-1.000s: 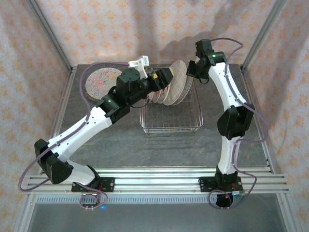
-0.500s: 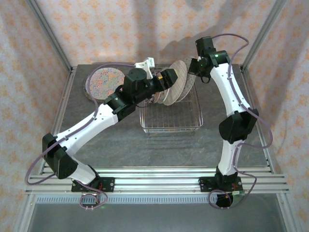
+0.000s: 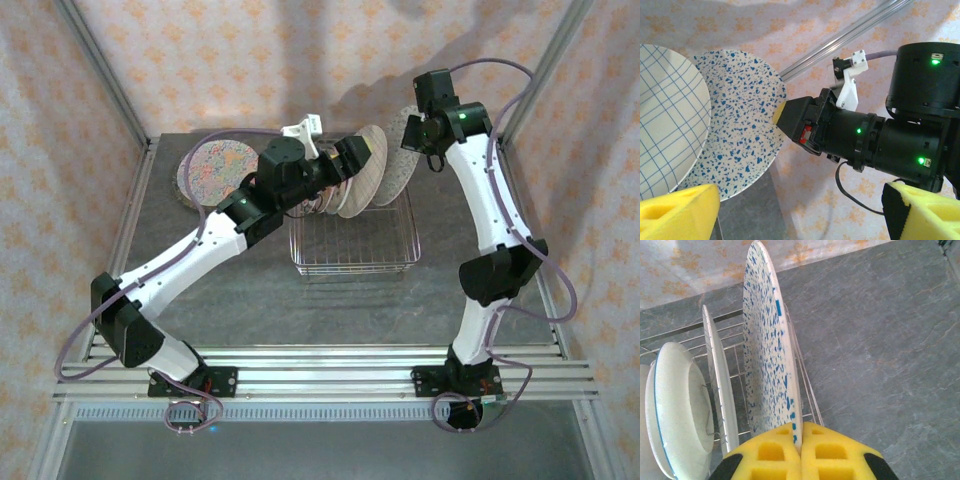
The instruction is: Unload the plates from the dish rack
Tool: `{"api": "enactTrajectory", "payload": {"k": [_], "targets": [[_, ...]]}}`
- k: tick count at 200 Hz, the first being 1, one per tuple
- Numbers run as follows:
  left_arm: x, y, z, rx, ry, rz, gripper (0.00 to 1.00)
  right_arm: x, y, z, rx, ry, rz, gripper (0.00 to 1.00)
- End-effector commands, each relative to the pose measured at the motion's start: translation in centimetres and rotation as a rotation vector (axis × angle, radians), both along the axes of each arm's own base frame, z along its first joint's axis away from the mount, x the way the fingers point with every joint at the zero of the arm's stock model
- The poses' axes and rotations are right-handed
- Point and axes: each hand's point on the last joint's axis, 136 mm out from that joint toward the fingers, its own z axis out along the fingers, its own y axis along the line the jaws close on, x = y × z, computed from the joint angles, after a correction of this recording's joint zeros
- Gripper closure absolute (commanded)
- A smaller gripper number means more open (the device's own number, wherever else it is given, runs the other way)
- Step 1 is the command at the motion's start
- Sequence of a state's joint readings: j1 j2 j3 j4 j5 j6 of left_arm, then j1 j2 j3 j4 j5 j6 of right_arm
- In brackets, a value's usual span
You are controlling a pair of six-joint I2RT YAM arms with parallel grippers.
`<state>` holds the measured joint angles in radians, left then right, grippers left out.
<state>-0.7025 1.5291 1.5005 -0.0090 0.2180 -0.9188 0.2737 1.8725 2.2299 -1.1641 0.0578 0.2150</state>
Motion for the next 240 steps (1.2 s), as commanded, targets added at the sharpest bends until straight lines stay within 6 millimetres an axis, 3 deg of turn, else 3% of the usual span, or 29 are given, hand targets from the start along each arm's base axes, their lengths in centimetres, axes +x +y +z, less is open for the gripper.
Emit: {"api": "enactTrajectory", "payload": {"k": [1,47,137,163,167,191,240], "targets": [[0.3,-1.4,1.1,-0.059,0.024,-0.033,0.15,-2.0,-2.2,5.8,-0.066,-0.141,-0.048,1.0],[1.7,-3.2,-0.4,-0.182,0.191,-0.028,0.15,-4.3,-4.3,9.1,-0.115,-0.22,-0.101,1.0],[3.5,-9.0,-3.7,-0.44,0.42,-0.023,0.12,-8.0,-7.4,16.0,-0.026,-0.407,-0.276,1.0],[4.3,-10.4,-2.4,-0.499,0.39,-0.049,0.11,-8.8,-7.7,17.0,0.025,-0.438,-0.304,1.0],[4.9,-11.1,-3.5,-0.49,0.405,-0.049,0.12,-8.9,-7.7,17.2,0.034,-0.444,-0.309,1.0],[5.6,-12.4,-3.9,-0.52,0.415,-0.072,0.12,-9.5,-8.1,18.0,0.088,-0.473,-0.33,1.0],[6.8,-14.5,-3.3,-0.537,0.398,-0.125,0.13,-10.0,-7.9,18.5,0.198,-0.486,-0.339,1.0]]}}
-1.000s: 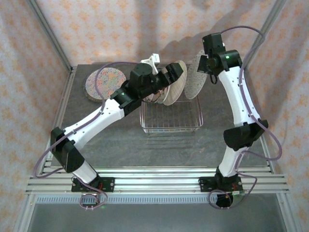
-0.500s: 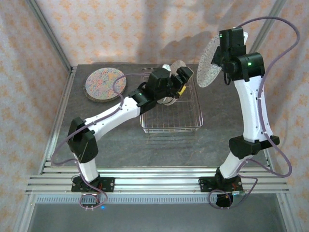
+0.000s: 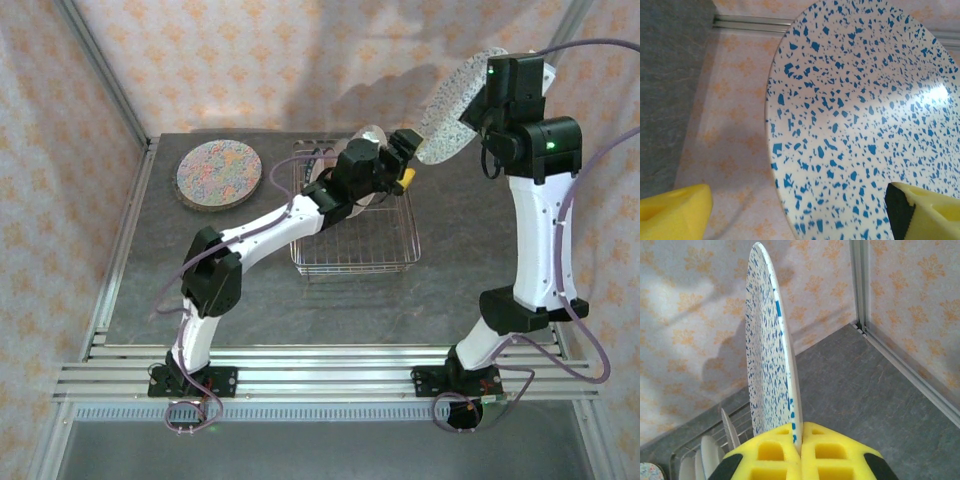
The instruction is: Unload the plates from the dish rack
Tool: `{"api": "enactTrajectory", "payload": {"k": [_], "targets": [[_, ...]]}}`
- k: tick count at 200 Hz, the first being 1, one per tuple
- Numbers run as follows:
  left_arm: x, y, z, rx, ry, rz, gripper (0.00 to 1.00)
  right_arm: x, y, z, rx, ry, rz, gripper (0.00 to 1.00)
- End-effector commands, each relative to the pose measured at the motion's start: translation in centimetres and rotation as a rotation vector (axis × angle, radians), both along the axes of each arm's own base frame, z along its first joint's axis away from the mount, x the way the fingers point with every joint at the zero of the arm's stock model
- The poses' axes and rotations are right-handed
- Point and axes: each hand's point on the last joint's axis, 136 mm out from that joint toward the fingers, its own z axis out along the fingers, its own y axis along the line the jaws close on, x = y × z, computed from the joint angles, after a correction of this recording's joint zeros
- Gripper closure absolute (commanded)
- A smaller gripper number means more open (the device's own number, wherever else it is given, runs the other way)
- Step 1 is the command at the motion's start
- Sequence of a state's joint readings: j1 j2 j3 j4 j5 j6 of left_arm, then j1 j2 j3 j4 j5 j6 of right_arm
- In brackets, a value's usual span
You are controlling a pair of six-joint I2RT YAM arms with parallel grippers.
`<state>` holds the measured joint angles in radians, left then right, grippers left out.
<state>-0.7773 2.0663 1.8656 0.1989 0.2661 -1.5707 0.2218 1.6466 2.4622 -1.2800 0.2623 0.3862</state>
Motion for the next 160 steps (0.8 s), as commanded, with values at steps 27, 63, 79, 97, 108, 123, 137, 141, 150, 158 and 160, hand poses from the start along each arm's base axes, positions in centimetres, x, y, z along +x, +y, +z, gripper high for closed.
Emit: {"api": "enactTrajectory", "payload": {"k": [27,63,79,97,108,123,137,141,150,158,160], "targets": [[0.3,-1.7,4.1,-0.121,-0.079,-0.055,0.17,-1.4,0.1,2.5,0.168,-0.111,0.001,1.0],[0.5,-1.4,5.3,-0.125,-0.12,-0.061,0.26,-1.2,0.3,2.2,0.236,-0.116,0.017,1.0],[0.6,-0.8,5.7,-0.115,-0.141,-0.06,0.3,-0.8,0.3,1.6,0.287,-0.099,0.036,1.0],[0.8,-0.5,6.1,-0.124,-0.153,-0.071,0.38,-0.2,0.5,1.1,0.366,-0.093,0.063,1.0],[0.9,-0.2,6.2,-0.129,-0.16,-0.073,0.45,-0.1,0.4,1.0,0.393,-0.096,0.066,1.0],[1.0,0.5,6.6,-0.127,-0.172,-0.064,0.51,0.1,0.3,0.8,0.421,-0.096,0.073,1.0],[1.1,1.2,6.9,-0.115,-0.182,-0.054,0.53,0.3,0.3,0.3,0.442,-0.088,0.081,1.0],[1.0,1.3,7.1,-0.113,-0.187,-0.052,0.54,0.3,0.3,0.2,0.445,-0.086,0.085,1.0],[1.0,1.7,7.2,-0.107,-0.191,-0.049,0.56,0.4,0.3,-0.1,0.452,-0.084,0.091,1.0],[1.0,2.0,7.2,-0.103,-0.192,-0.047,0.6,0.5,0.4,-0.4,0.462,-0.083,0.098,1.0],[0.9,2.0,7.3,-0.103,-0.193,-0.048,0.61,0.5,0.4,-0.4,0.465,-0.084,0.1,1.0]]}}
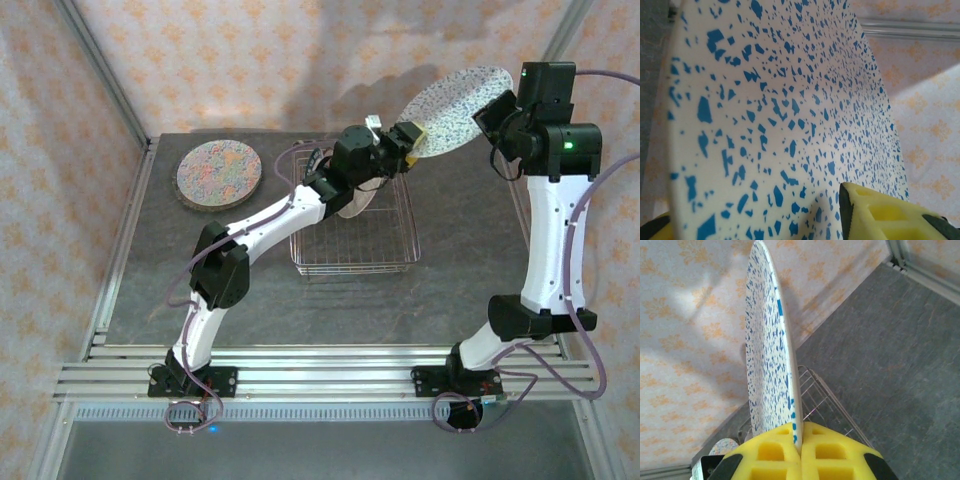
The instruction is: Unload the plates from the dish rack
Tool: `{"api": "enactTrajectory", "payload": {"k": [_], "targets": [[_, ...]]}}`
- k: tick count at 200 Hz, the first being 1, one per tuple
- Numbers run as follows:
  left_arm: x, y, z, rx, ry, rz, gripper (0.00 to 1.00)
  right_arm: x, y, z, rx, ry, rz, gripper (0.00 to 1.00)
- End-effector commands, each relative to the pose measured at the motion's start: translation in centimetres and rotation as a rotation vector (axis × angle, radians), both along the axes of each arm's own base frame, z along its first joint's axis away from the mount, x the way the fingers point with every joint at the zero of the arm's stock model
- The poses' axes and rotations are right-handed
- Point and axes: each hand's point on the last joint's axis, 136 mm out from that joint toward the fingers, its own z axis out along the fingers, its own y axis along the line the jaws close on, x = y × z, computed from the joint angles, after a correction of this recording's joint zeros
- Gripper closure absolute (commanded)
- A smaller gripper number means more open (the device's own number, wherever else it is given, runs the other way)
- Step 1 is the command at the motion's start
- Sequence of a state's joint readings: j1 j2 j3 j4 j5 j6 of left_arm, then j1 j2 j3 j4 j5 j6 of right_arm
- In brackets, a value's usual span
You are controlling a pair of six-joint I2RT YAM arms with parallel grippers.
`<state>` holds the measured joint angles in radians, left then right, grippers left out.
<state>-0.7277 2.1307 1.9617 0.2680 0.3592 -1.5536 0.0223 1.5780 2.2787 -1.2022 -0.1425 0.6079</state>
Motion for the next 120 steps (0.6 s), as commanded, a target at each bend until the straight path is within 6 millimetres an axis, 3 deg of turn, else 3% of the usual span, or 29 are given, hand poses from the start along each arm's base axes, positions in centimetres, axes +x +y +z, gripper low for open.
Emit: {"api": "enactTrajectory", "payload": {"k": [1,34,120], "targets": [[-1.2,1.8,4.8,-0.044,-0.108,-0.001,0.62,-0.3,1.0,2.7,0.072,-0.123,0.05,1.0],[-1.4,2.9,5.0,-0.033,-0.113,0.009,0.68,-0.1,0.8,1.7,0.103,-0.119,0.046,1.0],[-2.1,4.4,5.5,-0.003,-0.13,0.012,0.73,1.2,0.6,-0.8,0.189,-0.123,0.086,1.0]]}}
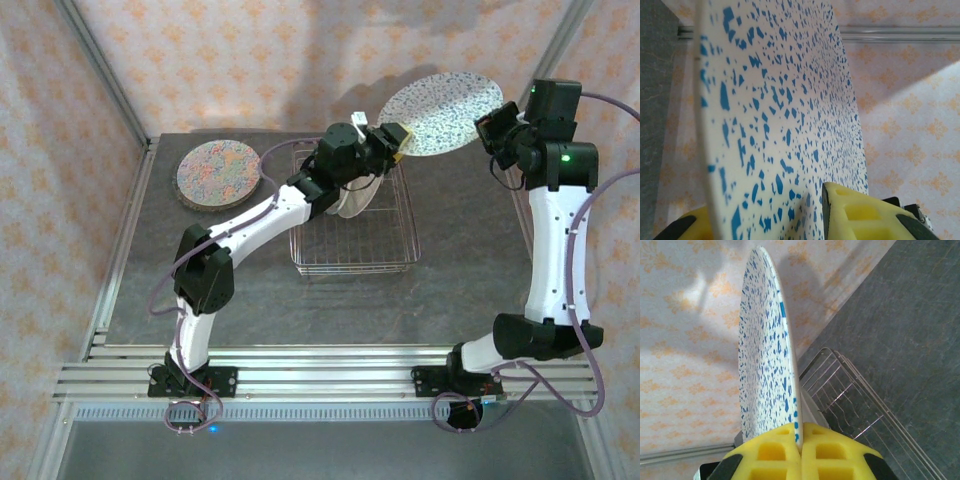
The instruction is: Unload the plates from the dish rack
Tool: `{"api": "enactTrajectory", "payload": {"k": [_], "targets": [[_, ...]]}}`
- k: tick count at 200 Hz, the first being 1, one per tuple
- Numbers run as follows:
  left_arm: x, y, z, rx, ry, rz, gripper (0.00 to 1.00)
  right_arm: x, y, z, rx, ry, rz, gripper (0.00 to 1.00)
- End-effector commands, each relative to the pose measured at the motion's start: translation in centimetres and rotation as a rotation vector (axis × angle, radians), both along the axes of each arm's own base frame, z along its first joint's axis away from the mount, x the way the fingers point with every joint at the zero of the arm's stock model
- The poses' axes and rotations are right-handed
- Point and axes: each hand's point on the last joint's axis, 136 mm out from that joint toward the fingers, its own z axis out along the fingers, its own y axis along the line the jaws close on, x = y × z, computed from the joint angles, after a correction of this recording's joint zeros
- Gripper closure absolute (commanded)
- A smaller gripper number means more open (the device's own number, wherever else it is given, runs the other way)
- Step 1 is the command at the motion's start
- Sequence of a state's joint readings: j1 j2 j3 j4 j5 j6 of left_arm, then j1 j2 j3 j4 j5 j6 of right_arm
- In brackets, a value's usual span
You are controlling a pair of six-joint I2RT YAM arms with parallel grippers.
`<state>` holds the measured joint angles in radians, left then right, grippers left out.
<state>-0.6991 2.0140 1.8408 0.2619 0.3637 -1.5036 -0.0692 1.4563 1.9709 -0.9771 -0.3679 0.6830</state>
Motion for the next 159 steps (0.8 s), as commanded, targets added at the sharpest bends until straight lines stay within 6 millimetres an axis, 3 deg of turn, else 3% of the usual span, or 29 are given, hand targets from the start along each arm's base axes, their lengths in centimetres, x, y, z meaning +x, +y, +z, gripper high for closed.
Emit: {"api": "enactTrajectory", "payload": {"k": [1,41,83,123,128,159], "targets": [[-1.3,1.4,4.3,-0.039,-0.099,-0.014,0.73,0.5,0.2,1.5,0.009,-0.086,0.02,1.0],[-1.4,2.0,4.5,-0.014,-0.104,-0.011,0.76,1.1,0.3,1.0,0.015,-0.094,0.039,1.0],[-1.3,2.6,5.0,-0.013,-0.119,-0.004,0.86,1.7,1.0,0.7,0.046,-0.093,0.073,1.0],[-0.9,3.2,4.7,0.014,-0.131,0.001,1.0,2.3,2.6,0.7,0.109,-0.07,0.153,0.77],[-1.6,3.9,6.5,-0.004,-0.157,0.003,1.0,2.3,2.8,0.7,0.115,-0.066,0.163,0.75],[-1.4,5.2,7.0,0.008,-0.174,0.017,1.0,2.3,3.8,1.0,0.115,-0.057,0.196,0.59]]}}
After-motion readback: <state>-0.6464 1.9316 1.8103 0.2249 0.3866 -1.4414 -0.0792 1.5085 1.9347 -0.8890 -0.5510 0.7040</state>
